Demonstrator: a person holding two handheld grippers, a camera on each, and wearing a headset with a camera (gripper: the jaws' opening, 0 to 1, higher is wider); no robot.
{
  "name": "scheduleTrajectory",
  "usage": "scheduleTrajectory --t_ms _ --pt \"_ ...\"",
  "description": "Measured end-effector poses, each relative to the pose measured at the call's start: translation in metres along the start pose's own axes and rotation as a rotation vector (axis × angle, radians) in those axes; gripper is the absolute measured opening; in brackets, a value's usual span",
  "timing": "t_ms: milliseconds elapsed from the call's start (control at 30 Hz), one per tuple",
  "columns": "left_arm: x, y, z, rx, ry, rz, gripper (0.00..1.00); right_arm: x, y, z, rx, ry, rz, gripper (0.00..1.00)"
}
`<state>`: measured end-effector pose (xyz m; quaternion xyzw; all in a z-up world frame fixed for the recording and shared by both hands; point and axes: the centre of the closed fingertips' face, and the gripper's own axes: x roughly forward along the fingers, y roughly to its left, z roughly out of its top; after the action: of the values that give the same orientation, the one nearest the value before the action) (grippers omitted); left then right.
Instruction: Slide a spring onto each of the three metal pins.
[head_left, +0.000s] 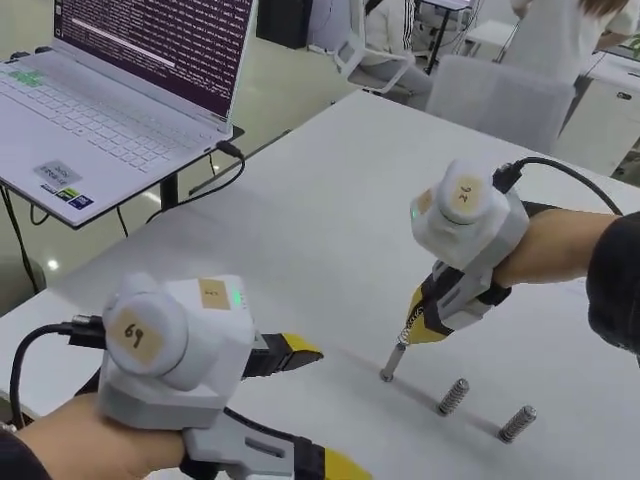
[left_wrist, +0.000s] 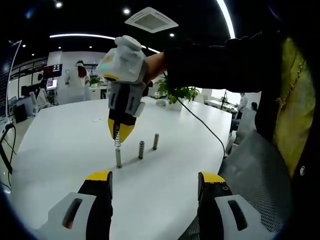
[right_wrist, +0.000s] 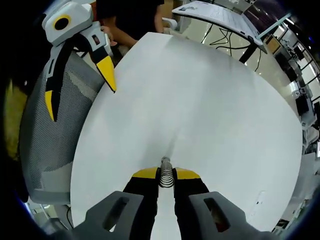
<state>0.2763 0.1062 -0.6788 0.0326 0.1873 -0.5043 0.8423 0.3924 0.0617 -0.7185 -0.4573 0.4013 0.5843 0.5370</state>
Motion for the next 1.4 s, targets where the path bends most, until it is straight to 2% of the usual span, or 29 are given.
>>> scheduleTrajectory --t_ms 633,1133,1400 --pt "0.001 -0.001 0.001 -0.001 -0.004 0.000 0.65 0.011 0.001 -0.004 0.004 0.008 0.025 0.08" --pt "0.002 -0.001 0.001 -0.006 -0.006 -0.003 0.64 0.009 0.000 -0.004 -0.001 0.018 0.026 0.08" --pt "0.001 -0.001 0.001 -0.007 -0.009 -0.001 0.64 0.014 0.001 -0.006 -0.006 0.032 0.030 0.08"
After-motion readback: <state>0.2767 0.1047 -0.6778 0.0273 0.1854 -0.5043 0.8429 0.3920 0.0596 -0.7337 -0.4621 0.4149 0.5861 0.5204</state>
